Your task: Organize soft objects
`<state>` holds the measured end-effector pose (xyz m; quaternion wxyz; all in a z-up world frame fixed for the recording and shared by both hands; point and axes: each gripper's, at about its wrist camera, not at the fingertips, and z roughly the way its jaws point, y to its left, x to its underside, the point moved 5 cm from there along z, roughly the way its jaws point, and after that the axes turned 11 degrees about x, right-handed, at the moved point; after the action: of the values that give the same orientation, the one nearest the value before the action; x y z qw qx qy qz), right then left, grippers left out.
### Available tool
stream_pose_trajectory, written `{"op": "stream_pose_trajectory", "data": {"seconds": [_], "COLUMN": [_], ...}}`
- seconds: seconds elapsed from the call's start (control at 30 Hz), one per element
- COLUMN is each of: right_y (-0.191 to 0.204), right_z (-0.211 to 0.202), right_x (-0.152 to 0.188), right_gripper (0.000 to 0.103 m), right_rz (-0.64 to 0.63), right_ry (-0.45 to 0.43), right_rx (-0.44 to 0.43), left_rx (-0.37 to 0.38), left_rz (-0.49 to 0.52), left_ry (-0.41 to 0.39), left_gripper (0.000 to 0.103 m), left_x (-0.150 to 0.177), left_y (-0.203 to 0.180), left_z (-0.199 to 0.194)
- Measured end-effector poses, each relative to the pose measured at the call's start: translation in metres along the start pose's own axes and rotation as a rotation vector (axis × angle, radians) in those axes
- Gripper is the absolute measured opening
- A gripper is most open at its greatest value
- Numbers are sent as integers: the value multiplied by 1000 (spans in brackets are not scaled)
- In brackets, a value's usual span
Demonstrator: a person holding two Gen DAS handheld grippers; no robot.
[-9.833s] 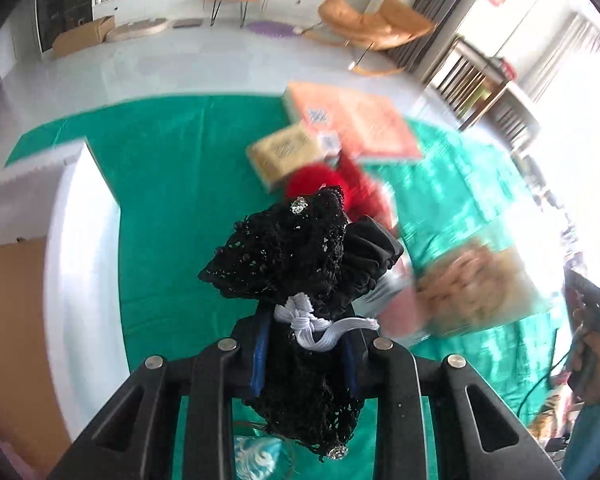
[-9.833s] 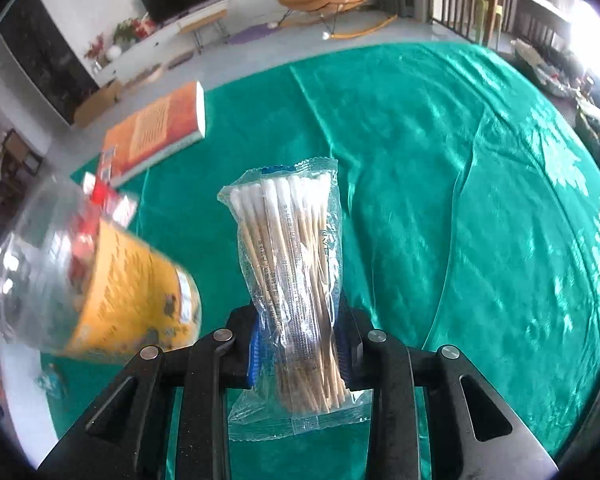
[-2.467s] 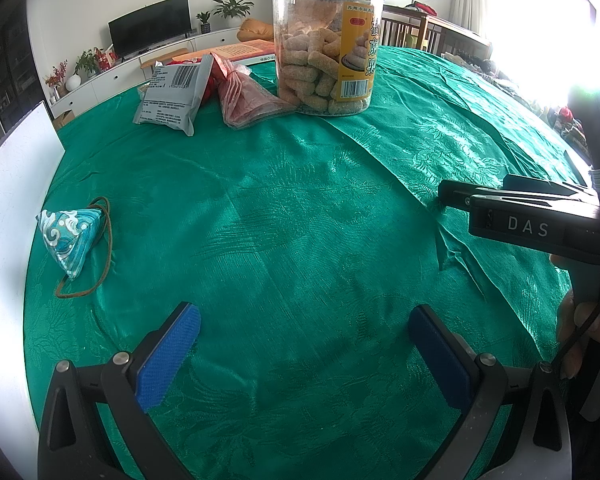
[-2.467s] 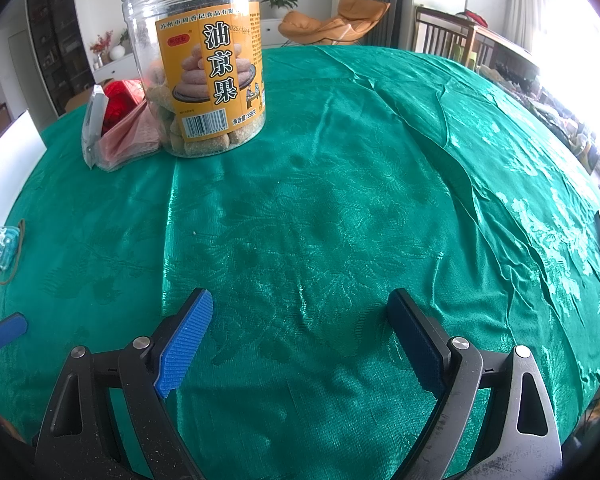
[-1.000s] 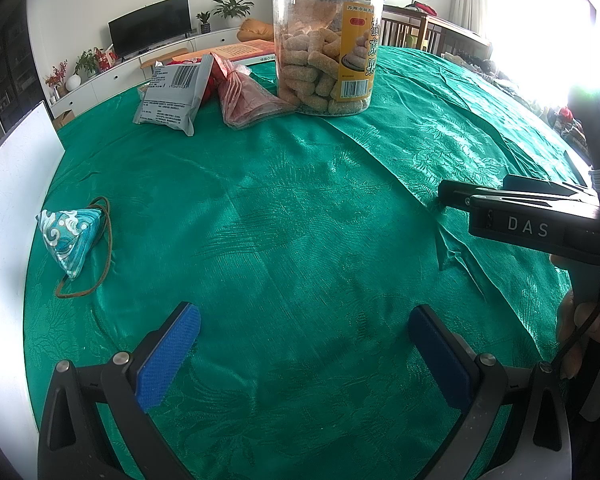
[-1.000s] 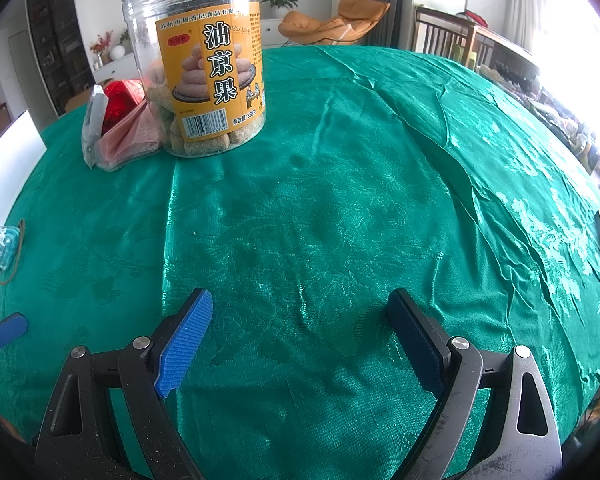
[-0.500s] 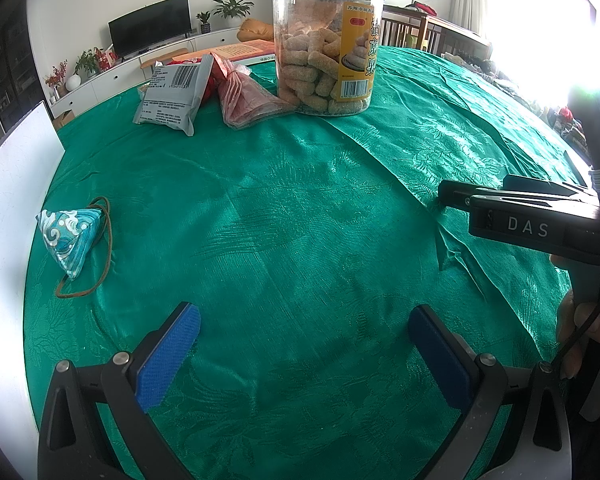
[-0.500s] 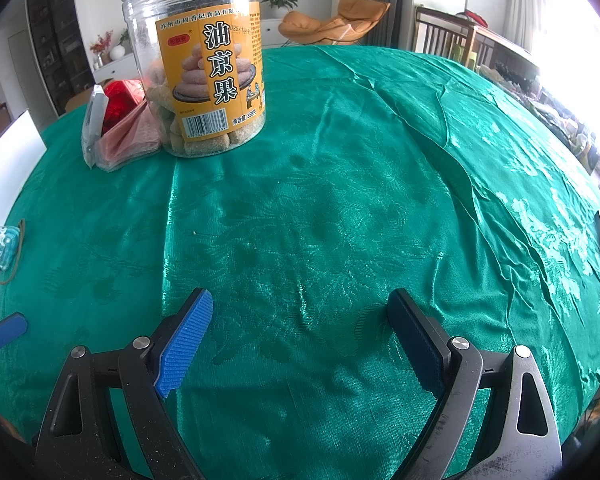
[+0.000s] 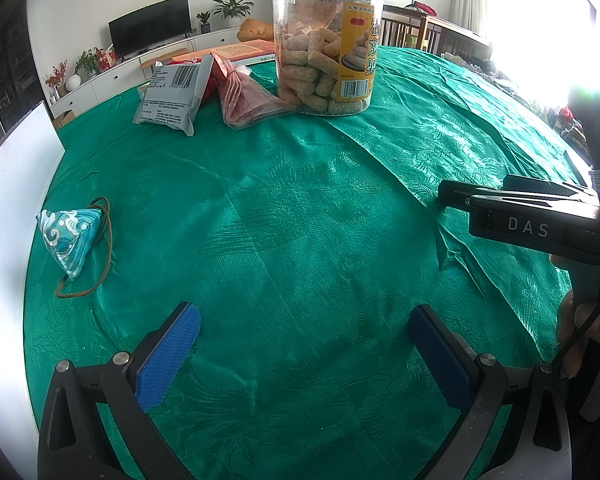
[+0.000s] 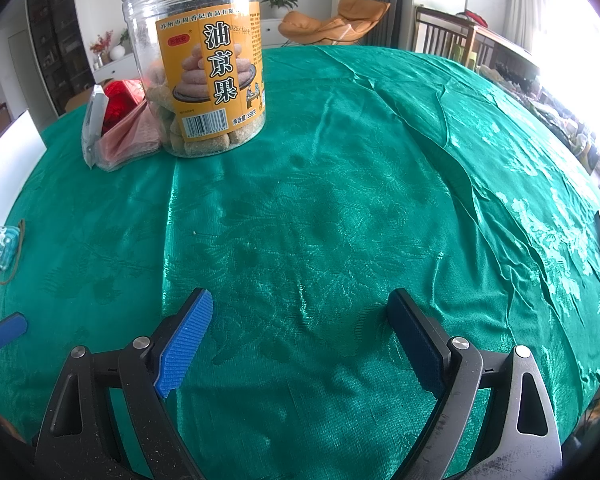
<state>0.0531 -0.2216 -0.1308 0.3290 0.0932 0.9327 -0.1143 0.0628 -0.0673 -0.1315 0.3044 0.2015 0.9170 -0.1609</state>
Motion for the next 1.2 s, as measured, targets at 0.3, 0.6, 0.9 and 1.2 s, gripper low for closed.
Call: {"op": "stream_pose_trajectory", "data": {"seconds": [0.3,0.6,0.9,1.2], "right_y": [0,0,0,2], "right_z": [0,0,0,0], "right_x": [0,0,0,-1], "right_gripper": [91,91,91,93], "right_rz": [-1,-2,-3,-7], "right_ry": [0,0,0,1], "right_rx": [0,0,-1,-4], "left_rx": [0,0,-14,121], "left_rz": [0,0,-3,-167], "left_ry": [0,0,-6,-31], "left_gripper": [103,103,103,103], "left_x": [0,0,1,31], "left_y": [0,0,0,14], "left_z": [0,0,-2,-59]}}
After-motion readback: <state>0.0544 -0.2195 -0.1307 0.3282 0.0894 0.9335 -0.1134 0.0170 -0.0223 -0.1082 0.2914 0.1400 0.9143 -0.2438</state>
